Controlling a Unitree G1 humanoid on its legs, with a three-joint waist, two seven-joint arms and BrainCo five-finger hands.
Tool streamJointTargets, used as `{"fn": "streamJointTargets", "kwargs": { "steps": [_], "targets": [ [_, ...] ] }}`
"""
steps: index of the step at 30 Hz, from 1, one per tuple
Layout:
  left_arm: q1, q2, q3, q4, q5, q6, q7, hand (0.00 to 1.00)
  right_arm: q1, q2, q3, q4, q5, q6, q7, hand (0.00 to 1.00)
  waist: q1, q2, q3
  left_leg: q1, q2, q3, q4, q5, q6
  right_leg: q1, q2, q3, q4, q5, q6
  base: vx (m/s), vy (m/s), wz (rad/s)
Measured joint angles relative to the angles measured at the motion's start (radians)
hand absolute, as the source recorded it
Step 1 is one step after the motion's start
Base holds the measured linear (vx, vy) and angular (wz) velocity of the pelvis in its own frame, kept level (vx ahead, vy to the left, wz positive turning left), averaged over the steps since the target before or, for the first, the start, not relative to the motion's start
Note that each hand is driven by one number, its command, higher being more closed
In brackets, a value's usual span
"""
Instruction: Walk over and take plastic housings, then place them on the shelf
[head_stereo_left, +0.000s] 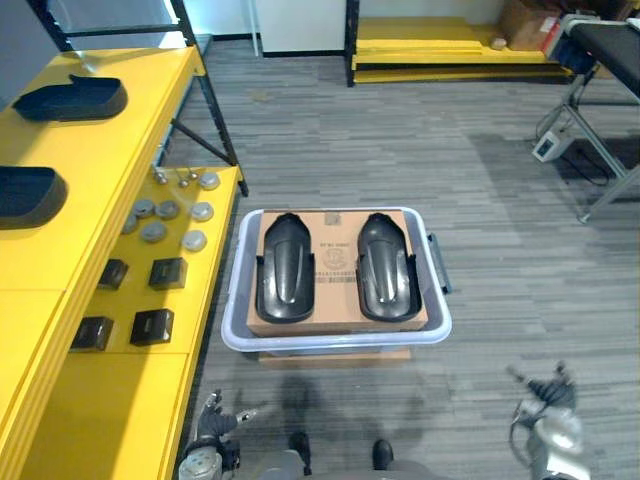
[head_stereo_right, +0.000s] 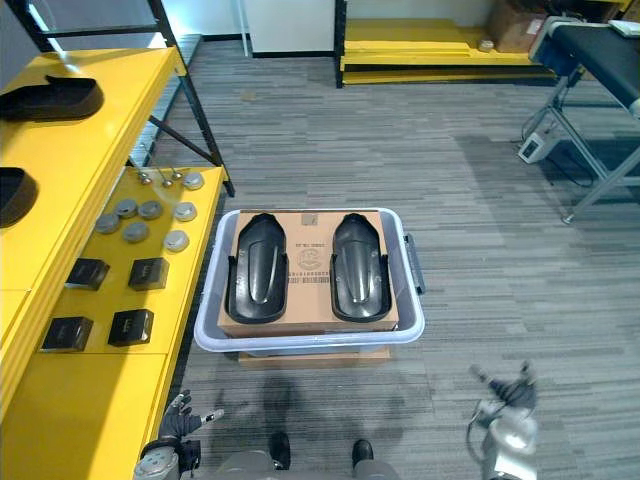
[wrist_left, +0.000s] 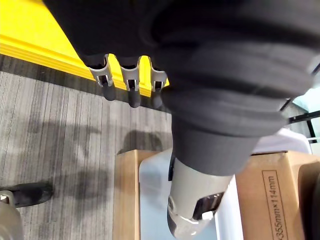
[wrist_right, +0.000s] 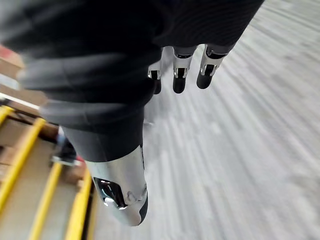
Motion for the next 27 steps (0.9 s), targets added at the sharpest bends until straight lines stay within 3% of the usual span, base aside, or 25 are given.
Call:
{"fn": "streamJointTargets", "kwargs": {
  "steps": [5, 10, 13, 17, 19, 23, 27],
  "targets": [
    [0.000, -0.001, -0.010, -0.011, 0.000, -0.009, 0.001, 0.00, -0.072, -0.005, 0.051, -0.075, -0.096, -0.005, -0.028, 0.00, 0.002, -0.002, -0.009, 0.003, -0.002, -0.012, -0.025, 0.018, -0.001, -0.003, -0.002, -0.005, 0.000, 0.000, 0.000, -0.02, -0.006, 0.07],
    [0.016, -0.002, -0.040, -0.011, 0.000, -0.014, 0.002, 0.00, -0.152, -0.018, 0.197, -0.042, -0.142, -0.002, -0.027, 0.00, 0.006, 0.002, -0.014, 0.003, -0.007, -0.026, -0.051, 0.047, -0.001, -0.013, -0.007, -0.017, 0.010, 0.001, 0.001, -0.08, -0.009, 0.10],
    [0.020, -0.007, -0.053, -0.011, 0.000, -0.014, 0.002, 0.00, -0.237, -0.030, 0.269, 0.055, -0.159, 0.001, -0.026, 0.00, 0.005, 0.003, -0.013, -0.024, -0.018, -0.052, -0.090, 0.090, 0.003, -0.049, -0.013, -0.037, 0.010, 0.018, 0.006, -0.10, -0.001, 0.20],
    [0.018, -0.010, -0.078, -0.011, -0.003, -0.014, 0.004, 0.00, -0.331, -0.029, 0.333, 0.202, -0.180, 0.020, -0.027, 0.00, 0.036, 0.009, 0.002, -0.046, -0.023, -0.074, -0.122, 0.127, 0.004, -0.076, -0.017, -0.055, 0.008, 0.038, 0.009, -0.11, 0.003, 0.17],
    [0.012, -0.014, -0.078, -0.012, -0.005, -0.015, 0.007, 0.00, -0.416, -0.027, 0.354, 0.295, -0.183, 0.038, -0.029, 0.00, 0.055, 0.021, 0.037, -0.057, -0.030, -0.090, -0.140, 0.147, 0.001, -0.088, -0.021, -0.067, 0.008, 0.046, 0.013, -0.14, 0.009, 0.17],
    [-0.007, -0.027, -0.088, -0.021, -0.033, -0.023, 0.029, 0.00, -0.578, -0.026, 0.356, 0.466, -0.183, 0.074, -0.056, 0.00, 0.060, 0.047, 0.094, -0.127, -0.036, -0.129, -0.164, 0.198, 0.003, -0.146, -0.027, -0.101, -0.006, 0.077, 0.016, -0.12, 0.015, 0.25],
    [-0.012, -0.029, -0.092, -0.042, -0.055, -0.036, 0.049, 0.00, -0.658, -0.025, 0.358, 0.571, -0.181, 0.088, -0.068, 0.00, 0.070, 0.051, 0.129, -0.153, -0.040, -0.143, -0.169, 0.215, 0.013, -0.165, -0.032, -0.115, -0.011, 0.090, 0.016, -0.03, 0.006, 0.13]
  ]
}}
